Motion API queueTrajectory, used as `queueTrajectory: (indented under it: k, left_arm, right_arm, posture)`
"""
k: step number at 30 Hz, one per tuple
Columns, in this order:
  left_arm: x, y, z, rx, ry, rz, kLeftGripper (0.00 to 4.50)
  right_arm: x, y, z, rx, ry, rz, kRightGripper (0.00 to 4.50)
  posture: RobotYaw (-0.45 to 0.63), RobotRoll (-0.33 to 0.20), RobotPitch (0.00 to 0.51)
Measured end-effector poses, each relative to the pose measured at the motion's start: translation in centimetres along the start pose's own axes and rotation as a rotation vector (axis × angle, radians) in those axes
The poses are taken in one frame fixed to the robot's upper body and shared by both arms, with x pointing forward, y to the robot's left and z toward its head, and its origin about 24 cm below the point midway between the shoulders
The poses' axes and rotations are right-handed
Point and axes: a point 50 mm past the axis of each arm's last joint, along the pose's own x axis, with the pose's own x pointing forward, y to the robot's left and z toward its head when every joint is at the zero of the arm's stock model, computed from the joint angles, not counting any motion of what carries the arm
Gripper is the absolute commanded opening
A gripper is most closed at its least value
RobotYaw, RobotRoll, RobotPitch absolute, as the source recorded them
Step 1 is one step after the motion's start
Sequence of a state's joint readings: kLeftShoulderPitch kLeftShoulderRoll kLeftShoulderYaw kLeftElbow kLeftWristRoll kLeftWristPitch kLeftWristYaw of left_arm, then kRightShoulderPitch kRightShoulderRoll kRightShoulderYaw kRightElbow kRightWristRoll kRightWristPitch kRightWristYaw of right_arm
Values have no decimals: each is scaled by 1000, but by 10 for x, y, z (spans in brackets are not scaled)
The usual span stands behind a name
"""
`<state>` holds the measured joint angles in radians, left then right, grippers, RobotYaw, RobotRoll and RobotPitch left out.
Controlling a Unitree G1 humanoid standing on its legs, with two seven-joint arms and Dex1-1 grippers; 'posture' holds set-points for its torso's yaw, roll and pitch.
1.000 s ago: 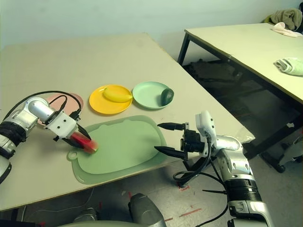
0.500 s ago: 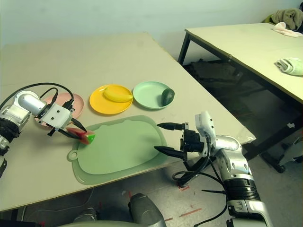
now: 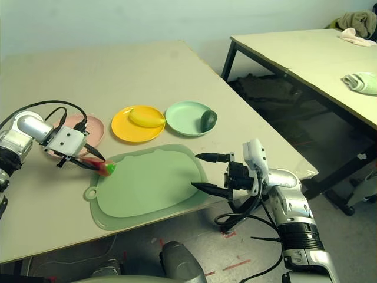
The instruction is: Place the fruits into color-matched plates.
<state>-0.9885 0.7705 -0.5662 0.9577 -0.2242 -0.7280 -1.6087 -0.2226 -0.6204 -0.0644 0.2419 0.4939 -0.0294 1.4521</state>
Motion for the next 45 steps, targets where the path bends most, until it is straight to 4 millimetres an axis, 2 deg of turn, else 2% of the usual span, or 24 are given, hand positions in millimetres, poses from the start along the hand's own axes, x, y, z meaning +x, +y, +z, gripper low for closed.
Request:
queueTrajectory:
  k: [11, 17, 28, 38, 45]
  left_arm:
    - [-24, 1, -12, -64, 110, 67, 1120]
    - [-37, -12, -32, -146, 267, 154, 1120]
    - [-40, -28, -54, -199, 445, 230, 1120]
    - [-39, -28, -58, -177, 494, 262, 4482]
    - [-43, -27, -56, -172, 478, 286, 4482]
  right_arm:
    - [2, -1, 1, -5, -6, 2, 4500]
    - [2, -1, 1, -5, -6, 2, 4500]
    - [0, 1, 4, -9, 11, 3, 4500]
    - [0, 4, 3, -1, 12, -4, 4500]
    - [0, 3, 3, -2, 11, -4, 4500]
  posture:
    - [-300, 0, 4]
    - [-298, 0, 9]
    - [-314, 0, 15]
    - [-302, 0, 15]
    - [-292, 0, 11]
